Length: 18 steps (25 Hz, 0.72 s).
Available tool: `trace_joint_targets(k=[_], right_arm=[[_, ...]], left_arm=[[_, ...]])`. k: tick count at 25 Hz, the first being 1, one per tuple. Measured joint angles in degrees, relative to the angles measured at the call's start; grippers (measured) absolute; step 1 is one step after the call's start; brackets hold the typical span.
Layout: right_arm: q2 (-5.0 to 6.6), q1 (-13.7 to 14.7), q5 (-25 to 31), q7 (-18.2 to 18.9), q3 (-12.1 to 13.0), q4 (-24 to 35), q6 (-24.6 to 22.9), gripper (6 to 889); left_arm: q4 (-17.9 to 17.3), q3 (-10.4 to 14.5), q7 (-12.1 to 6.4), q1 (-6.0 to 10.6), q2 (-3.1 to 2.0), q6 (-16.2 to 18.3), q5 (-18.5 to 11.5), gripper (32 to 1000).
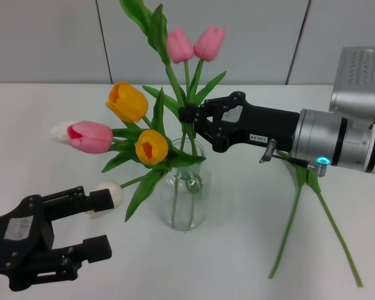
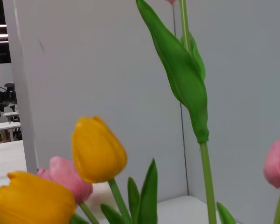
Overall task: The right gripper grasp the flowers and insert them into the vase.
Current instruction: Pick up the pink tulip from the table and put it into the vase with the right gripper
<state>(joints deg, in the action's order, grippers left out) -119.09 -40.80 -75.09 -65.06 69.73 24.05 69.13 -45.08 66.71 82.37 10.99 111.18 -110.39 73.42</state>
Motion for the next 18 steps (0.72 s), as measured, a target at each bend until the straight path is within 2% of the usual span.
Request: trace_joint_targets(k=[18], right_arm=[[0.00,0.1,-0.3,1.7,0.0,-2.1,-1.9,42]], left_arm=[[0.0,0.0,-0.02,0.00,0.00,0.0,0.0,801]])
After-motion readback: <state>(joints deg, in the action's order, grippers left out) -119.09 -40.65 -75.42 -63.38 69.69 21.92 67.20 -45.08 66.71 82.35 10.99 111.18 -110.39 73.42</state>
